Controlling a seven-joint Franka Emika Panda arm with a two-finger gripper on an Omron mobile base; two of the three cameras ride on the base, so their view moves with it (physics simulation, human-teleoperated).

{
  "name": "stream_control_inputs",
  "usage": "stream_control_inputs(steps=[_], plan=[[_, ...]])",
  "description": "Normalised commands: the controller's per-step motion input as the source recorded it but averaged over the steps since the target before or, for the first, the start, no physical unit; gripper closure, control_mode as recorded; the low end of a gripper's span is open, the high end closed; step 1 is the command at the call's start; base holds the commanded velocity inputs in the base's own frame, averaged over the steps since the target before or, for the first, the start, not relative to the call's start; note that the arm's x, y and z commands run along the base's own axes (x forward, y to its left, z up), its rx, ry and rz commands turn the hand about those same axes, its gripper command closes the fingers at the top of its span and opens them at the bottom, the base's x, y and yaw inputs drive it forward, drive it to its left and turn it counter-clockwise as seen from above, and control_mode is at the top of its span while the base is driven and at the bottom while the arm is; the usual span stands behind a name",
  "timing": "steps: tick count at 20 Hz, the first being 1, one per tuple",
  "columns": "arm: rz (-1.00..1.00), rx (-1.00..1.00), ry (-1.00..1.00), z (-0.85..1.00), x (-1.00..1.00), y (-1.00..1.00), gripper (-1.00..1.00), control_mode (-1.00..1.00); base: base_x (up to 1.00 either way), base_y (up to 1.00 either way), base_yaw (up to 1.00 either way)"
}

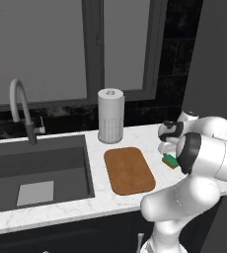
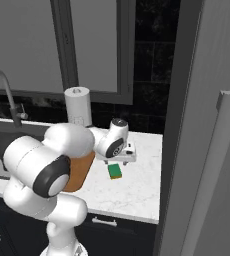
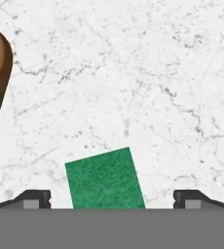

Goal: Pick up the sponge from the counter and clean the cutting board by briefly scrubbing or pressing down on the cutting board. Once finished, release the sponge.

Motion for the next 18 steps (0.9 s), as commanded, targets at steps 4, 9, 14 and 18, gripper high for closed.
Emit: stream_control_inputs(steps=[4,9,14,18], plan=[[0.00,0.00,-0.01,-0.17,-0.08,0.00,-1.00,-1.00,0.00,0.00,0.00],[0.00,0.00,-0.02,-0.12,0.00,0.03,-1.00,-1.00,0.00,0.00,0.00],[0.00,-0.02,-0.05,-0.17,-0.04,0.04,-1.00,-1.00,0.00,0.00,0.00],[0.00,-0.01,-0.04,-0.26,-0.05,0.00,-1.00,-1.00,0.00,0.00,0.00]])
